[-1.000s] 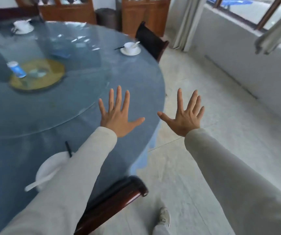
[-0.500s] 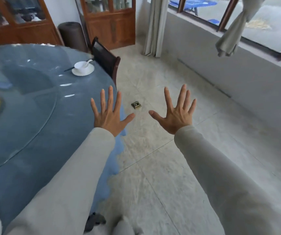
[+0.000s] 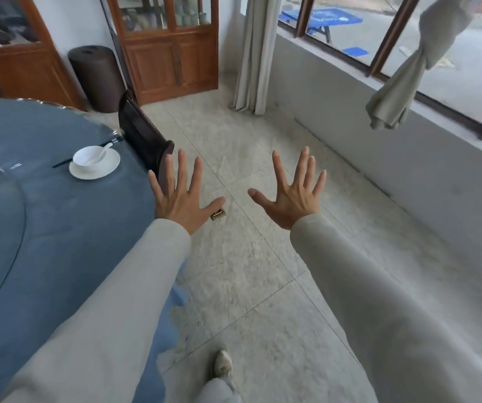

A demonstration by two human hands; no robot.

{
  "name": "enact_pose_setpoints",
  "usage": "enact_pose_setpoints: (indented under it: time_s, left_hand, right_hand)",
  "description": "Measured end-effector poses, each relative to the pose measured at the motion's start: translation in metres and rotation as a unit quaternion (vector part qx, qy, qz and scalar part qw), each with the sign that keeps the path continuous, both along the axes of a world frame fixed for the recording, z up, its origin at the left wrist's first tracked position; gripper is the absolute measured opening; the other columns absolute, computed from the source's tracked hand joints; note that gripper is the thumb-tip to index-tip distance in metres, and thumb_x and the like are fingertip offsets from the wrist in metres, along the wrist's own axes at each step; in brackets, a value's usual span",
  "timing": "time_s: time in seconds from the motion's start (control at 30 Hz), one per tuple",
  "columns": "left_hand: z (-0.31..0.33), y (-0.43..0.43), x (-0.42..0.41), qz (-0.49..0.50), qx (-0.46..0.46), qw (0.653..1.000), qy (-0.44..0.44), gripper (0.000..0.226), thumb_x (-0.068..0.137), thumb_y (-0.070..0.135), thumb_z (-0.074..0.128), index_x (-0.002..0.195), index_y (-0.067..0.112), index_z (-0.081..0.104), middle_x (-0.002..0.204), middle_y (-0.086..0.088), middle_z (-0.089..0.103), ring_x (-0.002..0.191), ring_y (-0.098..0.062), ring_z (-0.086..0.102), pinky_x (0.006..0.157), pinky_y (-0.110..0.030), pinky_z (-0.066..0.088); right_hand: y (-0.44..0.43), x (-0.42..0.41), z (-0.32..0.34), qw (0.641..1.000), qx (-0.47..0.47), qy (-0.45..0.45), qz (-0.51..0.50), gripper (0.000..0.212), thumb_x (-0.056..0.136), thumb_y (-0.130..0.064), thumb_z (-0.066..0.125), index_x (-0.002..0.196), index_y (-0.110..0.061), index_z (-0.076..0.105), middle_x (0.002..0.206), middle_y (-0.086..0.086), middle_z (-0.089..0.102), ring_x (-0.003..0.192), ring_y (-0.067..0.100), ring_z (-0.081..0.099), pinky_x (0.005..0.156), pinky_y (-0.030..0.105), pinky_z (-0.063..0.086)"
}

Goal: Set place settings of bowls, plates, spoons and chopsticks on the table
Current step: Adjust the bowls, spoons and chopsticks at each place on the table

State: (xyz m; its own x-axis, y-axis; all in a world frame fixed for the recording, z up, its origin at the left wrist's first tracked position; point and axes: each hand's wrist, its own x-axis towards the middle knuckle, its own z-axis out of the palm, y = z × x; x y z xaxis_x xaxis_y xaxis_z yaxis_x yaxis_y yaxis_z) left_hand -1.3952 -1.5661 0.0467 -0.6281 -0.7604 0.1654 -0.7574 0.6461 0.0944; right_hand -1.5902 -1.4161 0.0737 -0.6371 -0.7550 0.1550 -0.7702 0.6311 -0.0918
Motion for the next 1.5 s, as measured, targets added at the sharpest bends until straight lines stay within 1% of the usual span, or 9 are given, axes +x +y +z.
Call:
enact_pose_setpoints:
  time_s: [0.13, 0.27, 0.5, 0.67, 0.77, 0.97, 1.2, 1.4, 1.5]
  left_hand:
    - [0.009, -0.061, -0.05, 0.01, 0.015, 1.0, -0.002, 0.104, 0.084, 0.09, 0.011, 0.159, 0.026, -0.02, 0.168, -0.008, -0.026, 0.155, -0.033, -0.022, 0.12, -0.069, -0.005]
    - [0.009, -0.121, -0.099, 0.033, 0.017, 0.999, 0.002, 0.104, 0.081, 0.092, 0.006, 0.159, 0.027, -0.02, 0.168, -0.006, -0.026, 0.155, -0.031, -0.023, 0.121, -0.066, -0.011]
    - [-0.019, -0.224, -0.191, 0.1, 0.035, 0.994, -0.007, 0.101, 0.08, 0.093, 0.002, 0.152, 0.032, -0.035, 0.165, -0.004, -0.036, 0.152, -0.03, -0.031, 0.12, -0.067, -0.013]
    - [-0.018, -0.288, -0.241, 0.181, 0.049, 0.982, -0.011, 0.101, 0.081, 0.091, 0.003, 0.156, 0.03, -0.025, 0.166, -0.004, -0.032, 0.153, -0.03, -0.028, 0.12, -0.066, -0.012]
    - [-0.014, -0.316, -0.253, 0.227, 0.068, 0.971, -0.012, 0.101, 0.082, 0.09, 0.004, 0.157, 0.028, -0.025, 0.166, -0.005, -0.031, 0.153, -0.03, -0.029, 0.12, -0.065, -0.015]
    - [-0.022, -0.382, -0.246, 0.312, 0.078, 0.947, -0.021, 0.103, 0.081, 0.09, 0.003, 0.158, 0.025, -0.022, 0.168, -0.007, -0.026, 0.154, -0.032, -0.024, 0.119, -0.066, -0.012]
    - [-0.045, -0.475, -0.205, 0.41, 0.104, 0.906, -0.007, 0.102, 0.085, 0.086, 0.012, 0.161, 0.023, -0.016, 0.169, -0.008, -0.022, 0.156, -0.034, -0.019, 0.12, -0.067, -0.007]
    - [-0.062, -0.528, -0.152, 0.514, 0.153, 0.843, 0.046, 0.098, 0.091, 0.081, 0.023, 0.161, 0.024, -0.015, 0.17, -0.007, -0.018, 0.156, -0.033, -0.017, 0.121, -0.067, -0.005]
    - [-0.072, -0.534, -0.127, 0.58, 0.196, 0.785, 0.092, 0.097, 0.091, 0.081, 0.022, 0.161, 0.024, -0.016, 0.171, -0.004, -0.017, 0.156, -0.032, -0.016, 0.122, -0.066, -0.004]
  right_hand:
    - [-0.061, -0.05, 0.009, 1.0, -0.004, -0.002, 0.021, 0.098, 0.081, -0.095, 0.015, 0.159, -0.044, -0.018, 0.168, 0.021, -0.023, 0.158, 0.042, -0.012, 0.123, 0.066, -0.005]
    - [-0.124, -0.103, 0.01, 0.999, -0.018, -0.007, 0.047, 0.098, 0.082, -0.094, 0.018, 0.159, -0.044, -0.016, 0.169, 0.021, -0.022, 0.158, 0.043, -0.011, 0.122, 0.066, -0.006]
    - [-0.25, -0.223, -0.006, 0.994, -0.014, -0.011, 0.106, 0.097, 0.083, -0.093, 0.019, 0.159, -0.044, -0.016, 0.169, 0.021, -0.022, 0.158, 0.043, -0.01, 0.122, 0.066, -0.007]
    - [-0.347, -0.298, 0.001, 0.984, -0.005, -0.01, 0.179, 0.098, 0.081, -0.095, 0.016, 0.158, -0.045, -0.018, 0.169, 0.02, -0.022, 0.158, 0.042, -0.011, 0.123, 0.066, -0.007]
    - [-0.404, -0.316, 0.007, 0.975, 0.003, -0.022, 0.223, 0.097, 0.081, -0.094, 0.017, 0.159, -0.045, -0.017, 0.169, 0.021, -0.021, 0.158, 0.043, -0.01, 0.122, 0.066, -0.008]
    - [-0.517, -0.304, -0.01, 0.95, 0.014, -0.039, 0.31, 0.096, 0.083, -0.093, 0.018, 0.158, -0.045, -0.017, 0.17, 0.022, -0.017, 0.158, 0.044, -0.006, 0.123, 0.067, -0.005]
    - [-0.661, -0.254, -0.031, 0.91, 0.033, -0.037, 0.411, 0.094, 0.081, -0.094, 0.014, 0.155, -0.048, -0.022, 0.171, 0.021, -0.014, 0.158, 0.044, -0.002, 0.122, 0.067, -0.005]
    - [-0.771, -0.183, -0.031, 0.866, 0.079, -0.028, 0.493, 0.092, 0.085, -0.09, 0.02, 0.157, -0.047, -0.018, 0.171, 0.021, -0.007, 0.158, 0.044, 0.001, 0.123, 0.066, -0.002]
    - [-0.806, -0.139, -0.033, 0.841, 0.109, -0.04, 0.528, 0.093, 0.092, -0.079, 0.033, 0.16, -0.039, -0.015, 0.171, 0.02, -0.001, 0.157, 0.043, 0.006, 0.123, 0.066, 0.006]
